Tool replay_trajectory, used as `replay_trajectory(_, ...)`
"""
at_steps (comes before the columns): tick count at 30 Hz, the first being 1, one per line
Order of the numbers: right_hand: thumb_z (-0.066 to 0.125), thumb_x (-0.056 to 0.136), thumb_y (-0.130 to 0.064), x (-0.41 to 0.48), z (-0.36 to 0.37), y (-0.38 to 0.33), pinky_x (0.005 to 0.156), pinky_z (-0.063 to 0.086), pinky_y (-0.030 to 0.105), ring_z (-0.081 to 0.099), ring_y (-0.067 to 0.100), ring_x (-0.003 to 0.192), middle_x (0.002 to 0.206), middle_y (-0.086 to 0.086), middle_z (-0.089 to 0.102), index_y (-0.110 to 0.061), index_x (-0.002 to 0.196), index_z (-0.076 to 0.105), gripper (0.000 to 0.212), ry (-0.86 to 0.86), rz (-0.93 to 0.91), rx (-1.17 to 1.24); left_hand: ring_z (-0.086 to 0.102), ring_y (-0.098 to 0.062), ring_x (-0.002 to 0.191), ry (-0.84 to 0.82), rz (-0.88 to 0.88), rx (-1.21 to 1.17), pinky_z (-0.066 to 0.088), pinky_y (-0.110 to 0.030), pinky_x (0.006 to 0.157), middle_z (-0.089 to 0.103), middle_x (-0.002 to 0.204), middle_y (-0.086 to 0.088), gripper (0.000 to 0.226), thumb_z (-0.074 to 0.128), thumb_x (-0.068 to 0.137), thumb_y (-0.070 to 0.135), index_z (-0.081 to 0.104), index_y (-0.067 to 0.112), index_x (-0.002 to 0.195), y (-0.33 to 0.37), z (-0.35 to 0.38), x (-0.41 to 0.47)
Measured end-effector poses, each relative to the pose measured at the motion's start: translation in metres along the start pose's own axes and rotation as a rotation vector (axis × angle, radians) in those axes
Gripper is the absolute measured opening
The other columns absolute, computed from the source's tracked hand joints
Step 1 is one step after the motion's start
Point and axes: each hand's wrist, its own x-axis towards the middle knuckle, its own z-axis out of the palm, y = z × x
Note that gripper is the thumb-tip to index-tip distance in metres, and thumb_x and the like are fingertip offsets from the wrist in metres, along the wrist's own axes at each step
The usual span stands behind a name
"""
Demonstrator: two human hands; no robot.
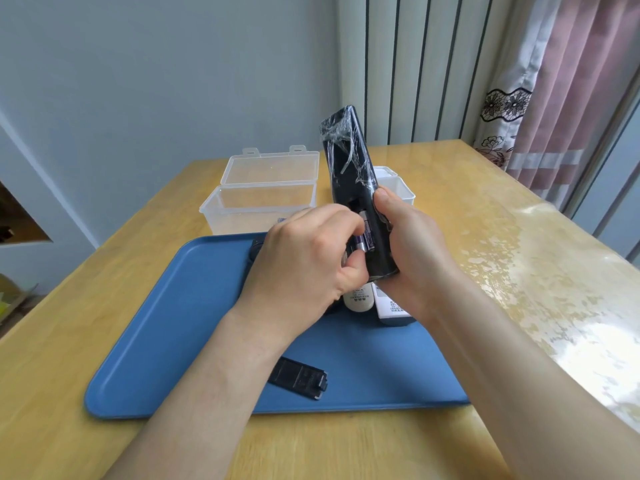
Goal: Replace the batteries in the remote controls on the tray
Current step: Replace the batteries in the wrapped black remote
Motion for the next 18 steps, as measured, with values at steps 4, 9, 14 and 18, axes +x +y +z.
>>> replay_trajectory(4,0.039,0.102,-0.02,0.0,0.004,0.004,0.055,0.045,0.027,0.055,0.018,0.06,0.066,0.005,0.057,-0.013,0.088,0.06,0.026,0.034,0.041,-0.016,0.062,-0.028,0.065,0.055,-0.011,-0.015,0.051,-0.037,0.056,0.069,0.077,-0.002,0.016,0.059,0.072,0.001,0.07,0.007,0.083,-0.006,-0.003,0.002)
replay_trajectory(9,0.04,0.101,-0.022,0.002,0.007,0.009,0.062,0.044,0.032,0.057,0.025,0.08,0.081,0.011,0.062,-0.013,0.093,0.064,0.027,0.037,0.079,-0.041,0.064,-0.022,0.08,-0.014,-0.112,-0.183,0.055,-0.036,0.072,0.07,0.092,0.001,0.019,0.066,0.073,0.012,0.071,0.009,0.091,-0.011,-0.01,0.003)
replay_trajectory(14,0.039,0.101,-0.019,0.004,0.003,0.005,0.071,0.047,0.039,0.059,0.025,0.073,0.075,0.009,0.06,-0.011,0.092,0.064,0.028,0.063,0.02,-0.068,0.064,-0.019,0.088,-0.155,-0.085,-0.189,0.054,-0.035,0.077,0.067,0.1,0.003,0.026,0.069,0.071,0.021,0.07,0.012,0.096,-0.009,-0.014,0.004)
replay_trajectory(18,0.036,0.101,-0.017,0.005,0.004,0.009,0.065,0.048,0.035,0.058,0.021,0.066,0.072,0.007,0.058,-0.011,0.091,0.061,0.027,0.053,-0.022,-0.107,0.064,-0.026,0.086,-0.188,-0.044,-0.082,0.054,-0.039,0.073,0.068,0.098,-0.001,0.031,0.061,0.071,0.027,0.071,0.009,0.094,-0.007,-0.013,0.004)
